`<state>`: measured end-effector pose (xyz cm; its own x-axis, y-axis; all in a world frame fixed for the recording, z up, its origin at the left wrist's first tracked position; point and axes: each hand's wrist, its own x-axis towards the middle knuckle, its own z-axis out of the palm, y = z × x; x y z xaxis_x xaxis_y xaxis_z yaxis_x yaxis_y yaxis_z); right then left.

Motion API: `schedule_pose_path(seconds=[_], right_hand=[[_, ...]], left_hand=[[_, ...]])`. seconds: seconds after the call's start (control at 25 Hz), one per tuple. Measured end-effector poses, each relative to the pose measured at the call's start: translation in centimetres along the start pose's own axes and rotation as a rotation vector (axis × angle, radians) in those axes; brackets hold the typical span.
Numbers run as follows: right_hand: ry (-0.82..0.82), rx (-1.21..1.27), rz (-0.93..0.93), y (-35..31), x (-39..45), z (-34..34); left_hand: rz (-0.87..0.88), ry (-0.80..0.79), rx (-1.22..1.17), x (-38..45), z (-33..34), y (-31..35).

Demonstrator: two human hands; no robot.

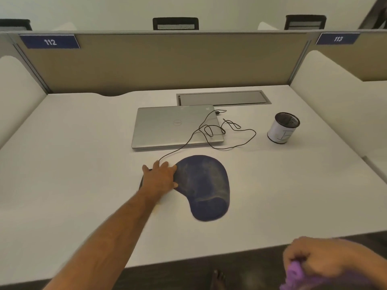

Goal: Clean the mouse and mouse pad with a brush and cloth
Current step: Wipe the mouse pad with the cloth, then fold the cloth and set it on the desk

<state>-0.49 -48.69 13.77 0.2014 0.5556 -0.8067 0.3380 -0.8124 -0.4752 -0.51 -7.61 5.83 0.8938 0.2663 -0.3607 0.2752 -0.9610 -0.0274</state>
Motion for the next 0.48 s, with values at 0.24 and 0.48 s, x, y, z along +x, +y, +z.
schedule_pose_path(seconds=[0.24, 0.48], right_hand=[[0.231, 0.911, -0.343, 3.7, 0.0, -3.6], [0.525, 1.378, -0.421, 2.9, 1.6, -7.1]], left_hand=[[0.390, 0.197, -0.546, -3.1, -0.6, 5.5], [0.661, -0.454, -1.468, -6.9, -1.2, 16.5]])
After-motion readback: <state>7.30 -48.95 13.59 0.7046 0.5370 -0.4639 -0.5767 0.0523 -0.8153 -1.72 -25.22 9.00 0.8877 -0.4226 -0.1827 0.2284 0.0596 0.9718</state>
